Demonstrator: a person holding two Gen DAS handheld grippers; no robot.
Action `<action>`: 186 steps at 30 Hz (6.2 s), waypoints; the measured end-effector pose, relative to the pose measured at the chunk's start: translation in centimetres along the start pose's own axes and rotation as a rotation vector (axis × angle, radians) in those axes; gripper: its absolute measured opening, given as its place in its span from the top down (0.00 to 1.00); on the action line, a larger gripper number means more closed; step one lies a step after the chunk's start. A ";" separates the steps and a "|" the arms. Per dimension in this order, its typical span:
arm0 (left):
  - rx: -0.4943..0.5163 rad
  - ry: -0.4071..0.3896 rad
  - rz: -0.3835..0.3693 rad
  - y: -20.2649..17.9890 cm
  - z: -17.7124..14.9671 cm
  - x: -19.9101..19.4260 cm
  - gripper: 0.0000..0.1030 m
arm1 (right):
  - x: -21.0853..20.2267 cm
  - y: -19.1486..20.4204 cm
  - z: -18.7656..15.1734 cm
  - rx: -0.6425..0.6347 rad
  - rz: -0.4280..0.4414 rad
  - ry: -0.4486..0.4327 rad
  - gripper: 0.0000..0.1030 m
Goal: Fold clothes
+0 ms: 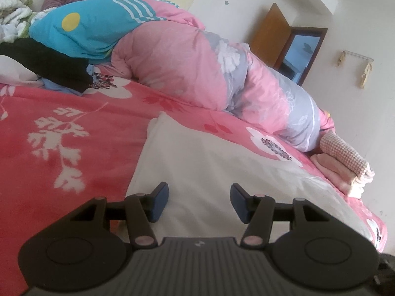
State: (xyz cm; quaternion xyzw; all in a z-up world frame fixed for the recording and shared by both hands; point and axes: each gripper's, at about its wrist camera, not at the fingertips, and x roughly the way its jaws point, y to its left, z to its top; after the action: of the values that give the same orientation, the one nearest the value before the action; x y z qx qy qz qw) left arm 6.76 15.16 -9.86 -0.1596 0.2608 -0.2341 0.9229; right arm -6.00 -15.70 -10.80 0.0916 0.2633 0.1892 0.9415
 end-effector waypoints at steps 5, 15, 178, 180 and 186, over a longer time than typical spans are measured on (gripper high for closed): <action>-0.005 -0.001 0.001 0.1 0.1 -0.1 0.45 | 0.1 1.7 0.9 -0.078 0.071 -0.018 0.84; -0.027 0.009 0.041 0.9 0.3 0.0 0.45 | 0.8 -5.6 7.1 -0.038 -0.290 -0.042 0.83; -0.295 -0.180 0.158 -1.9 -1.5 1.6 0.19 | 9.8 -5.1 7.1 -0.131 -0.285 0.056 0.07; -0.312 -0.172 0.148 -1.8 -1.5 1.5 0.22 | 9.8 -5.2 7.1 -0.129 -0.283 0.055 0.07; -0.316 -0.165 0.162 -1.9 -1.6 1.8 0.26 | 9.7 -5.2 7.0 -0.125 -0.279 0.053 0.07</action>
State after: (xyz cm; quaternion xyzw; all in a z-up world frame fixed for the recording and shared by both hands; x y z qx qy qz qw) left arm 6.60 12.33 -11.10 -0.2994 0.2297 -0.1014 0.9205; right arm 7.02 -17.01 -10.75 -0.0097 0.2858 0.0748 0.9553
